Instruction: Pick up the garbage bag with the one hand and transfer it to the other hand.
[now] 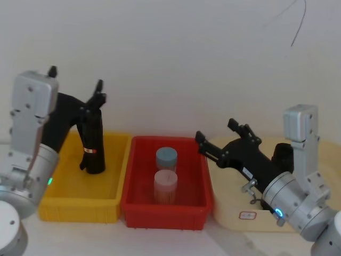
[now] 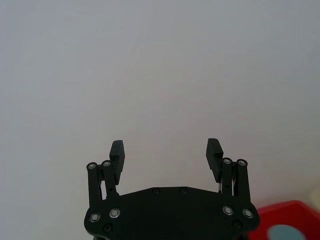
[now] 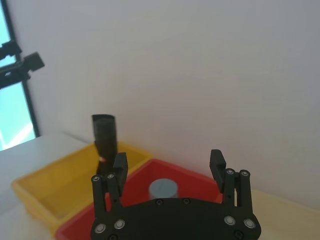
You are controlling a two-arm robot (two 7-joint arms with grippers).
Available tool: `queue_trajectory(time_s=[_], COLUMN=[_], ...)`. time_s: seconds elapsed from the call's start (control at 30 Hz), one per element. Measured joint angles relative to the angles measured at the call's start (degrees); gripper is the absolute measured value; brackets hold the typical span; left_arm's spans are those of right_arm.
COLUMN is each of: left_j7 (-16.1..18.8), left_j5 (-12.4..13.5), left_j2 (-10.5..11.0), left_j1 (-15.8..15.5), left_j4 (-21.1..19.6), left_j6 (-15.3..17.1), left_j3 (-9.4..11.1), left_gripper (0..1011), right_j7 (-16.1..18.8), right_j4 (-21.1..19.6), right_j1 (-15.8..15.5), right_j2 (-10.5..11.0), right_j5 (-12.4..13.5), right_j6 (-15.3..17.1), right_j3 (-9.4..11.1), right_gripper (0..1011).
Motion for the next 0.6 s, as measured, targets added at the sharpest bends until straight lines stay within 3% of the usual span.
queue_trajectory(time_s=[0.3, 0.6], left_j7=[3.0, 4.5], left_j5=[1.9, 2.7], left_j2=[0.8, 1.3], left_j1=[2.0, 3.0], left_j4=[-2.4, -3.6], left_j6=[1.6, 2.3], left_j3=[-3.3, -4.9], left_gripper=[1001, 1001], right_j7=[2.3, 3.6], right_j4=[-0.1, 2.3], right_j1=[0.2, 2.1], right_j2=[1.1, 1.9], right_j5=[0.0, -1.1], right_j6=[1.2, 3.8], right_j3=[-2.9, -6.0], right_gripper=[1002, 1001])
